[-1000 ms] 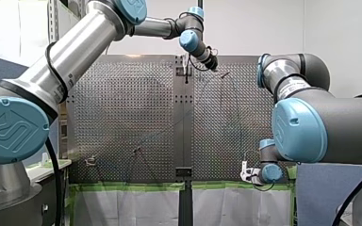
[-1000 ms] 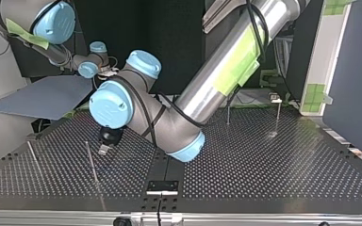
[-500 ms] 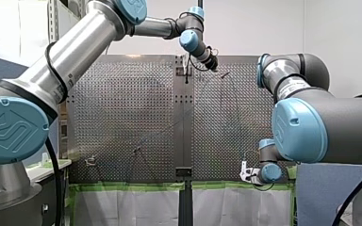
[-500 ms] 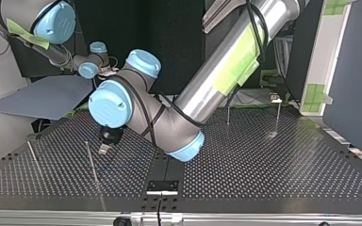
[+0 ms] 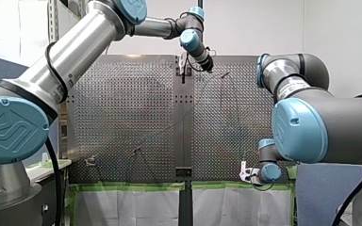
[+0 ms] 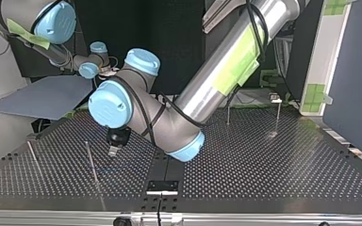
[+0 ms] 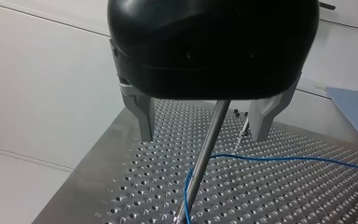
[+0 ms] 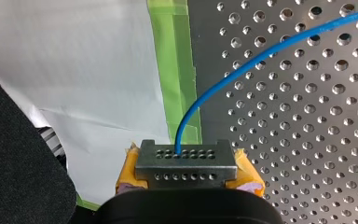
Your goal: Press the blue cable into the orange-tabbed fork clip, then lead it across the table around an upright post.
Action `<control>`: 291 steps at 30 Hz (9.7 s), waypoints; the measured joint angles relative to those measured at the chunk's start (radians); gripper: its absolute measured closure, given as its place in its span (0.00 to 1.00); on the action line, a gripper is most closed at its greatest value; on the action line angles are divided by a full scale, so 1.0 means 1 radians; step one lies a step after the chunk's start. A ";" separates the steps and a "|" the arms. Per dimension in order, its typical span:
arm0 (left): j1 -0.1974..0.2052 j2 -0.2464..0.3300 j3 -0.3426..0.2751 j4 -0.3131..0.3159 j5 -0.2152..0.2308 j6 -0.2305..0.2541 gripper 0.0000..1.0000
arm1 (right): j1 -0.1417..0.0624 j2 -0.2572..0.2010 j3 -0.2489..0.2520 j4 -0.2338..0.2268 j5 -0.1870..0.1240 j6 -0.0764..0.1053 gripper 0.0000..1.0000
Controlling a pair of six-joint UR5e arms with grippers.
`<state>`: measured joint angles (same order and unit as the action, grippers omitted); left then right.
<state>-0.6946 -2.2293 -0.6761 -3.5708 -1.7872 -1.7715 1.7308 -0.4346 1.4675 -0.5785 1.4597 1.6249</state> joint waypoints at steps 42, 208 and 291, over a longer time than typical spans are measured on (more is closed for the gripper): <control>0.011 0.169 -0.181 0.104 -0.076 -0.010 0.00 | 0.003 0.000 -0.002 0.003 0.001 -0.005 1.00; 0.096 0.515 -1.602 1.295 -0.055 -0.197 0.00 | 0.027 0.000 -0.027 0.056 -0.009 -0.055 1.00; 0.191 0.469 -1.660 1.291 0.041 -0.163 0.00 | 0.034 -0.002 -0.028 0.064 -0.019 -0.055 1.00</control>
<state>-0.5035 -1.7599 -2.3359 -2.2797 -1.7463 -1.9345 1.7649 -0.4366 1.4398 -0.5141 1.4405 1.5696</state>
